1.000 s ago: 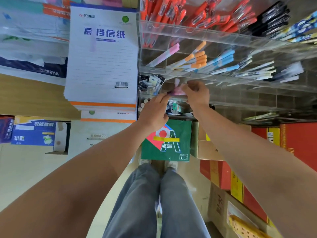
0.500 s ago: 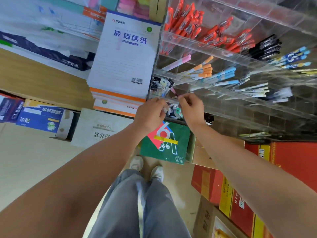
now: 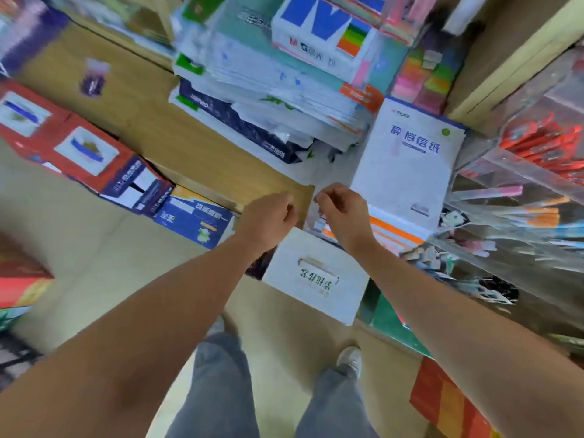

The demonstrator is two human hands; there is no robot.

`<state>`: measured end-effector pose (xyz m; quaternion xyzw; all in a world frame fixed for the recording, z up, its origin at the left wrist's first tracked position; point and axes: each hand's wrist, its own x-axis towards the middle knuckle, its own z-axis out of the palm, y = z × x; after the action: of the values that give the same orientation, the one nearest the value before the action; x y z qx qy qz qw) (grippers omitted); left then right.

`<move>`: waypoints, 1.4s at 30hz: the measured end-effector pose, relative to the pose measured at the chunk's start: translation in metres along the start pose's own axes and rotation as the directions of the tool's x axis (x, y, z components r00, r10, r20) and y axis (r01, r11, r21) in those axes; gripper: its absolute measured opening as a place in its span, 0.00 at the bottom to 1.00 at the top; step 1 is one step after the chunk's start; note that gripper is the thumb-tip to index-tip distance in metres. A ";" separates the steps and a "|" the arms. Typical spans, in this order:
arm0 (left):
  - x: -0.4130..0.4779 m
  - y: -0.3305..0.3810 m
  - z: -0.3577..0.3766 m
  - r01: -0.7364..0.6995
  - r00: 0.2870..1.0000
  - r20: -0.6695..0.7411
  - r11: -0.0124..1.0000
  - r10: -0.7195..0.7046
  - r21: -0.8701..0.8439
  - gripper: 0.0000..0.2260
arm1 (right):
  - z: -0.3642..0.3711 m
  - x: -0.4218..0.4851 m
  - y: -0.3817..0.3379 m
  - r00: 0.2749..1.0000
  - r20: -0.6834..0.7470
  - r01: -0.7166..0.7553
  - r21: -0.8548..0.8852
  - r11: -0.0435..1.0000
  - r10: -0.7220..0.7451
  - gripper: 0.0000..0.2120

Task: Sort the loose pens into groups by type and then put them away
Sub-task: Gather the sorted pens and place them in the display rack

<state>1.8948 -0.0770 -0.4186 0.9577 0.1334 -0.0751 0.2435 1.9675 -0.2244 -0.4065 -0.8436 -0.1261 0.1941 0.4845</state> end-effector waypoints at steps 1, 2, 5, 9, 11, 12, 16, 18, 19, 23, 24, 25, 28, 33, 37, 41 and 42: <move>0.000 -0.026 -0.010 0.021 0.999 0.040 1.000 -0.021 0.008 0.08 | 0.024 0.007 -0.010 1.000 0.018 -0.018 -0.008 1.000 0.018 0.12; 0.000 -0.054 -0.020 0.039 0.995 0.087 0.999 -0.041 0.017 0.08 | 0.049 0.015 -0.017 0.998 0.039 -0.042 -0.016 0.999 0.042 0.10; -0.002 -0.132 -0.046 0.066 0.976 0.201 0.994 -0.082 0.087 0.12 | 0.121 0.038 -0.033 0.989 0.114 -0.086 -0.056 0.995 0.092 0.04; -0.003 -0.222 -0.069 0.151 0.957 0.219 0.972 -0.189 0.179 0.16 | 0.199 0.060 -0.054 0.946 0.262 -0.135 -0.212 0.968 0.189 0.10; 0.000 -0.259 -0.077 0.210 0.950 0.199 0.963 -0.242 0.172 0.17 | 0.231 0.074 -0.065 0.923 0.318 -0.131 -0.268 0.954 0.216 0.15; 0.002 -0.277 -0.082 0.240 0.943 0.196 0.958 -0.268 0.156 0.18 | 0.247 0.083 -0.071 0.916 0.334 -0.121 -0.298 0.947 0.222 0.16; 0.020 -0.340 -0.098 0.321 0.921 0.200 0.943 -0.333 0.091 0.19 | 0.305 0.127 -0.091 0.897 0.386 -0.049 -0.395 0.917 0.214 0.18; 0.037 -0.371 -0.110 0.337 0.917 0.195 0.938 -0.348 0.086 0.18 | 0.332 0.152 -0.102 0.890 0.402 -0.026 -0.427 0.904 0.216 0.18; 0.047 -0.387 -0.116 0.347 0.913 0.198 0.934 -0.357 0.085 0.18 | 0.346 0.165 -0.109 0.885 0.412 -0.013 -0.439 0.899 0.215 0.18; 0.089 -0.450 -0.143 0.399 0.896 0.193 0.916 -0.401 0.050 0.20 | 0.402 0.222 -0.135 0.867 0.444 0.008 -0.465 0.885 0.226 0.19; 0.099 -0.465 -0.151 0.410 0.892 0.194 0.911 -0.409 0.035 0.20 | 0.415 0.234 -0.142 0.862 0.451 0.008 -0.466 0.885 0.230 0.19; 0.108 -0.480 -0.158 0.417 0.890 0.190 0.909 -0.414 0.028 0.21 | 0.430 0.246 -0.149 0.855 0.462 0.008 -0.465 0.885 0.235 0.19; 0.136 -0.527 -0.174 0.453 0.871 0.200 0.891 -0.449 0.029 0.22 | 0.475 0.283 -0.167 0.830 0.497 0.015 -0.475 0.880 0.254 0.19; 0.179 -0.611 -0.193 0.490 0.857 0.189 0.871 -0.479 -0.016 0.19 | 0.552 0.337 -0.188 0.837 0.472 -0.038 -0.453 0.891 0.276 0.17; 0.220 -0.673 -0.207 0.503 0.860 0.131 0.863 -0.494 -0.047 0.14 | 0.608 0.378 -0.194 0.856 0.414 -0.126 -0.412 0.902 0.309 0.16; 0.269 -0.729 -0.210 0.496 0.866 0.119 0.864 -0.486 -0.083 0.14 | 0.658 0.420 -0.198 0.888 0.281 -0.262 -0.344 0.902 0.365 0.16; 0.279 -0.741 -0.210 0.490 0.870 0.117 0.866 -0.478 -0.105 0.14 | 0.670 0.429 -0.199 0.889 0.251 -0.297 -0.325 0.898 0.384 0.15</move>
<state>1.9605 0.7131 -0.6253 0.8714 0.3632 -0.1665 0.2847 2.0447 0.5619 -0.6277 -0.8711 -0.0746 0.3865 0.2936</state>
